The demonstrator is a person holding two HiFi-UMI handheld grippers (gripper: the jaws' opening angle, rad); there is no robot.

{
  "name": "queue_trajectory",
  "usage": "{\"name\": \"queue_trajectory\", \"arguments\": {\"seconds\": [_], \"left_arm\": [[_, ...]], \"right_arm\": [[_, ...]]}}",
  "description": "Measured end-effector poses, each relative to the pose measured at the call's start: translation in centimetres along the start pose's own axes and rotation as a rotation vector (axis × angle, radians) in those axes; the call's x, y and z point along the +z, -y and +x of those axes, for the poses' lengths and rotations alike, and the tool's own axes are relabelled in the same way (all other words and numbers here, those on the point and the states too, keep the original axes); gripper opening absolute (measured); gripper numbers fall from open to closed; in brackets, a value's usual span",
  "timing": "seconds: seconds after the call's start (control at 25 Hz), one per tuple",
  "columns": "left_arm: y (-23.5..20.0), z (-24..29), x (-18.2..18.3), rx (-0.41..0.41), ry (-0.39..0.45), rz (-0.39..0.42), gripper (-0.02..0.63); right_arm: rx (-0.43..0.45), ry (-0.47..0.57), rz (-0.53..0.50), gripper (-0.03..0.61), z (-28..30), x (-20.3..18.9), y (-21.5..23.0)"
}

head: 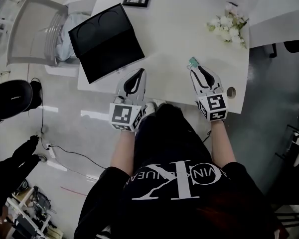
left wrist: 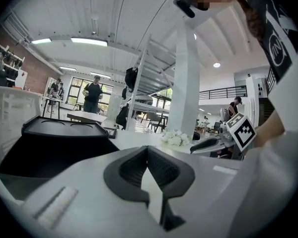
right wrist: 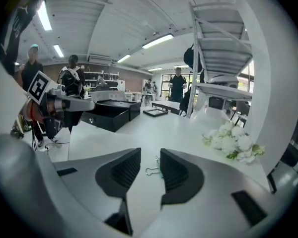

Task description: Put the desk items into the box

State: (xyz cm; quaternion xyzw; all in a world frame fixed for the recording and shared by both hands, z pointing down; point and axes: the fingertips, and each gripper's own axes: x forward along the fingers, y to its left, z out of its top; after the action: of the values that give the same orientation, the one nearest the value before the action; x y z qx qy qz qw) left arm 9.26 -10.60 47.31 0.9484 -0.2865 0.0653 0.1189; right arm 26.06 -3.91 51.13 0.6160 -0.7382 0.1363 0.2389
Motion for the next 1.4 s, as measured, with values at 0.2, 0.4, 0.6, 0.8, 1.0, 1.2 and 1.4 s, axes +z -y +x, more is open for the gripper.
{"name": "queue_trajectory", "arguments": {"seconds": [0.2,0.4,0.6,0.8,1.0,1.2,1.4], "left_arm": [[-0.3,1.7,-0.6,0.0,-0.017,-0.011,0.011],[-0.2,2.9,-0.8,-0.007,-0.027,-0.016,0.011],[-0.3,3.5,-1.4,-0.003,-0.043,-0.026,0.009],[-0.4,3.7,-1.5,0.002,-0.047,-0.028,0.011],[-0.5,3.9,-1.4,0.007,-0.048,-0.029,0.011],[-0.6,3.8,-1.1,0.014,-0.042,-0.026,0.011],[-0.8,3.5,-0.7,0.029,-0.03,-0.025,0.011]], "right_arm": [[0.008,-0.059,-0.107,0.089,2.0,-0.7,0.5],[0.002,-0.133,-0.177,0.089,3.3,-2.2,1.2],[0.009,-0.143,-0.257,0.088,3.9,-2.3,1.4],[-0.01,-0.148,-0.284,0.065,4.2,-2.2,1.7],[-0.038,-0.116,-0.276,0.02,4.0,-1.6,2.6],[-0.039,-0.114,-0.277,0.018,4.0,-1.4,3.0],[-0.01,-0.078,-0.246,0.017,3.9,-0.5,2.3]]}}
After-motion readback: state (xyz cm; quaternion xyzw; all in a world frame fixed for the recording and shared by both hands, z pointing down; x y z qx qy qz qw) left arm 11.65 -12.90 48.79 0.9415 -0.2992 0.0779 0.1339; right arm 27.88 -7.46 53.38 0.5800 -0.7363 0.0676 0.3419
